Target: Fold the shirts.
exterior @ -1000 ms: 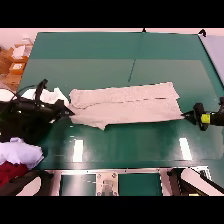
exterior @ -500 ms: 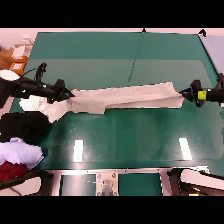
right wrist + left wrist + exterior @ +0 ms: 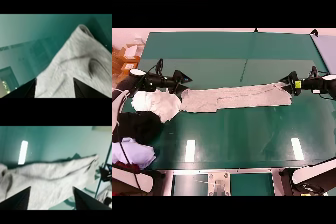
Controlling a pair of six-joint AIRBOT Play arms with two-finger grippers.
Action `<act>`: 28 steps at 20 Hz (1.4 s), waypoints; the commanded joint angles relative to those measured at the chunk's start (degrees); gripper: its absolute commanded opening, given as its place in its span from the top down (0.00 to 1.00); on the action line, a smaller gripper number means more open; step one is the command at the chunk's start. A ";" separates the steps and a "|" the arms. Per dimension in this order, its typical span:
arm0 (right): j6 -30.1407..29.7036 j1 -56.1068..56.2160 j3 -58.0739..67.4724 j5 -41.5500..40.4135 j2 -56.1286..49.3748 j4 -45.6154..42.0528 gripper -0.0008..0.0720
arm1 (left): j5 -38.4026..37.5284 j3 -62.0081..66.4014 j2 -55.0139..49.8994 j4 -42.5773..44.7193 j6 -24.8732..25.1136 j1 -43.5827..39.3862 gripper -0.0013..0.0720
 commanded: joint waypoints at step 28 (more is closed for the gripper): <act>-15.15 -3.48 24.76 36.65 -7.34 -8.02 0.97 | 3.34 7.10 -1.55 10.08 1.77 -20.44 0.96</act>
